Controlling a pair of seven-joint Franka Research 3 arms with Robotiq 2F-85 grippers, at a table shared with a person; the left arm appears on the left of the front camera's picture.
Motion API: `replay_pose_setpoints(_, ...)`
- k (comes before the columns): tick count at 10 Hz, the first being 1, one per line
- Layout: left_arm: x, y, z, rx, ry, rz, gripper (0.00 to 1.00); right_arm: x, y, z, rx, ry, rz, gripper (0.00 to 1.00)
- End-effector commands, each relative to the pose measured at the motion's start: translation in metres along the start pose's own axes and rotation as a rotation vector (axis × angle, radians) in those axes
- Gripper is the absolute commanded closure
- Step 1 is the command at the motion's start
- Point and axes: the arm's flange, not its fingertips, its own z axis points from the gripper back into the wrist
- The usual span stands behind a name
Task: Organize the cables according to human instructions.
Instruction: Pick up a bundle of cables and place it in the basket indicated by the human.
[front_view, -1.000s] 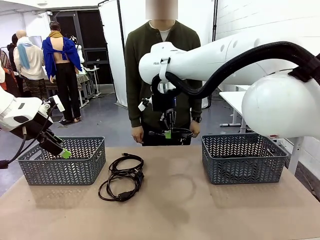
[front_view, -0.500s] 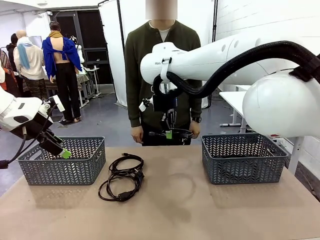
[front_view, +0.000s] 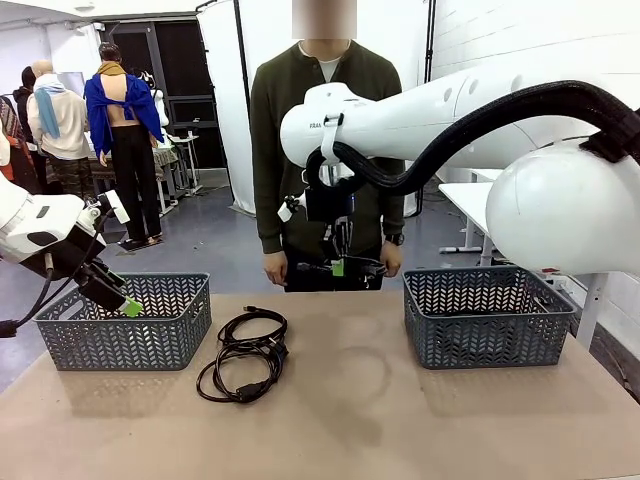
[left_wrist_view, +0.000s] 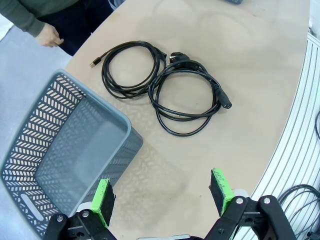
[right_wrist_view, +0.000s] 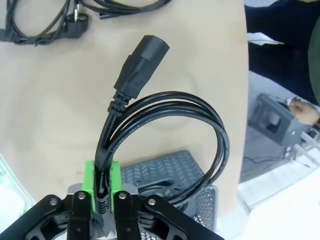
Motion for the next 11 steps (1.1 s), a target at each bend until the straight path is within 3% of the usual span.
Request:
replay_pose_setpoints(1, -0.002, 0.002, 0.0, -0.006, 0.0, -0.001, 0.0, -0.027, 0.012, 0.033, -0.003, -0.014, 0.111, 1.0)
replay_pose_setpoints(4, -0.002, 0.002, 0.0, -0.006, 0.0, -0.001, 0.0, -0.073, 0.019, 0.061, -0.043, -0.011, 0.227, 1.0)
replay_pose_setpoints(7, -0.002, 0.002, 0.0, -0.006, 0.0, -0.001, 0.0, -0.136, 0.009, 0.063, -0.102, -0.021, 0.292, 1.0)
replay_pose_setpoints(11, -0.002, 0.002, 0.0, -0.006, 0.0, -0.001, 0.0, -0.206, -0.009, 0.055, -0.127, -0.057, 0.283, 1.0)
